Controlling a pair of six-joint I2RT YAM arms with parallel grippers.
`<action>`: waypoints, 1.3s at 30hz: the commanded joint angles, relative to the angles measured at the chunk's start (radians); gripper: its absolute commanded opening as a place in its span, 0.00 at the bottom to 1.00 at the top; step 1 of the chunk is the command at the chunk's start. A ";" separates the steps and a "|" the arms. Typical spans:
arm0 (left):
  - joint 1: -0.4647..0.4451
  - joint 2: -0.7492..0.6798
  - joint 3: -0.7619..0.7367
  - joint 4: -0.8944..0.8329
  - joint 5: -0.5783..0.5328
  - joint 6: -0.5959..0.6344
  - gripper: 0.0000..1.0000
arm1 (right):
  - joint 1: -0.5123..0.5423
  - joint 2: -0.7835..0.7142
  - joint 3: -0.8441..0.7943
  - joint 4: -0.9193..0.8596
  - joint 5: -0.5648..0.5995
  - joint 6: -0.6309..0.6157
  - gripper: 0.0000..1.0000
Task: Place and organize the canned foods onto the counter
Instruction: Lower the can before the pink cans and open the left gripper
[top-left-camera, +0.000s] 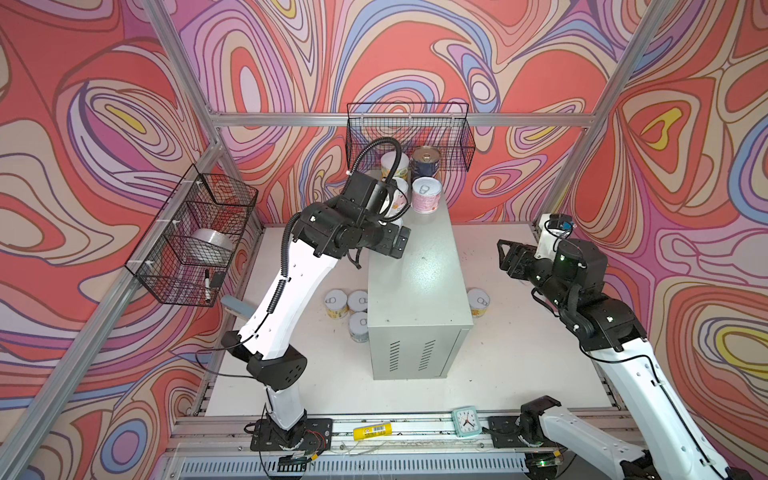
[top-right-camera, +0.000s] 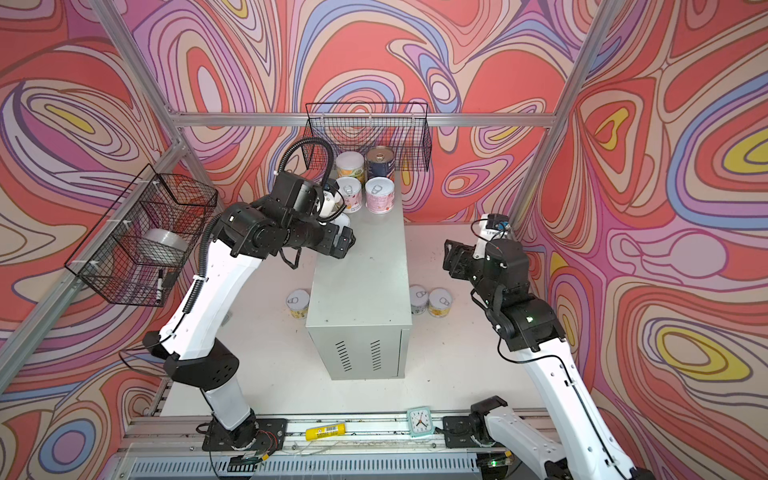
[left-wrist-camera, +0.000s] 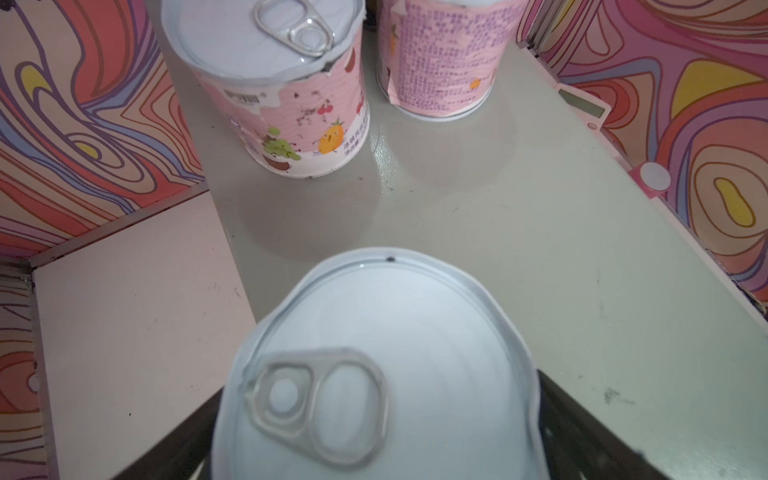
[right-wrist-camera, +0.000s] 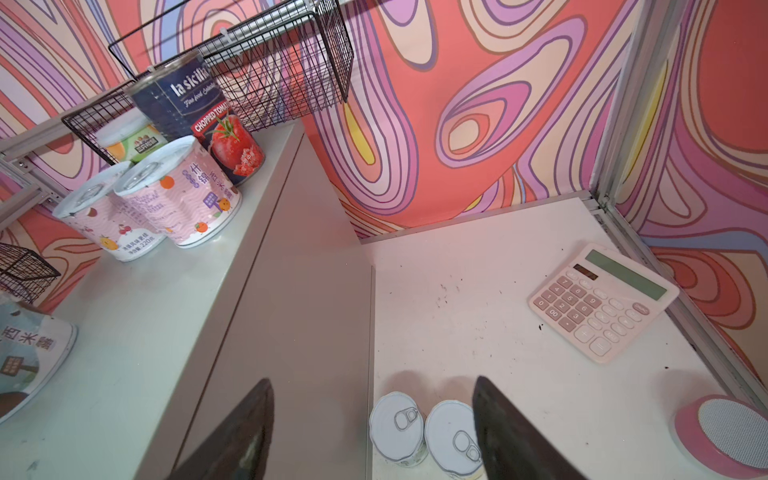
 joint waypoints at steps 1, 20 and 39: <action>-0.001 -0.122 -0.092 0.083 -0.010 0.007 1.00 | -0.002 0.010 0.048 -0.007 0.003 0.009 0.77; -0.002 -0.342 -0.461 0.356 -0.026 0.004 0.55 | -0.002 -0.025 0.048 -0.003 -0.003 0.017 0.76; 0.052 -0.244 -0.469 0.479 -0.004 -0.001 0.51 | -0.002 0.044 0.038 0.052 -0.017 0.028 0.75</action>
